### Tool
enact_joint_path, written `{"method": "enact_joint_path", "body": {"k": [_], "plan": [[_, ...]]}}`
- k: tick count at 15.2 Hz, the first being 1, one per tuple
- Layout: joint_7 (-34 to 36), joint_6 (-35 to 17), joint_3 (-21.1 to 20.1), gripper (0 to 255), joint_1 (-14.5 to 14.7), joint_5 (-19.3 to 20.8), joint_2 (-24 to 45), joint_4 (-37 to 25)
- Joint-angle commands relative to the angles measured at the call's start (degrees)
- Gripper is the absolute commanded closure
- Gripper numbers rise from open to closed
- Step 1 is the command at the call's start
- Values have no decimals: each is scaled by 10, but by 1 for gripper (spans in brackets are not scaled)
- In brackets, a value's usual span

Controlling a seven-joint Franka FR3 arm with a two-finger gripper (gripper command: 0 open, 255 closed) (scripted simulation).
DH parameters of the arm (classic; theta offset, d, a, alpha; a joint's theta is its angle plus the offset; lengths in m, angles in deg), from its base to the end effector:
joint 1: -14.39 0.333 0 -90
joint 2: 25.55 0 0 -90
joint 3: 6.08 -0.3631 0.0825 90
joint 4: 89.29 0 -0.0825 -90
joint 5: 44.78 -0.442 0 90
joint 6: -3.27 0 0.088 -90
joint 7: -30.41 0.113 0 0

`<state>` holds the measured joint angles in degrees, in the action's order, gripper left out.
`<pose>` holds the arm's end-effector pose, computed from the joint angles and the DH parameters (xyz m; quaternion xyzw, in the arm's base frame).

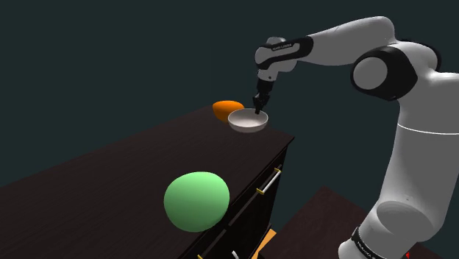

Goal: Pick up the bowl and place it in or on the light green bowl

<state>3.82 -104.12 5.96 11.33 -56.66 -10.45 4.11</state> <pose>0.6884 -0.1544 0.4898 -0.9948 -0.0717 -0.0196 0.0690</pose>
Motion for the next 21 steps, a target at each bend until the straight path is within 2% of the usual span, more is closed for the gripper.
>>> {"method": "enact_joint_path", "body": {"k": [1, 10, 15, 21], "plan": [[2, 15, 0, 255, -1, 1, 0, -15], [11, 78, 2, 255, -3, 4, -2, -77], [68, 47, -18, 255, 37, 22, -80, 22], [142, 23, -52, 255, 78, 35, -155, 109]]}}
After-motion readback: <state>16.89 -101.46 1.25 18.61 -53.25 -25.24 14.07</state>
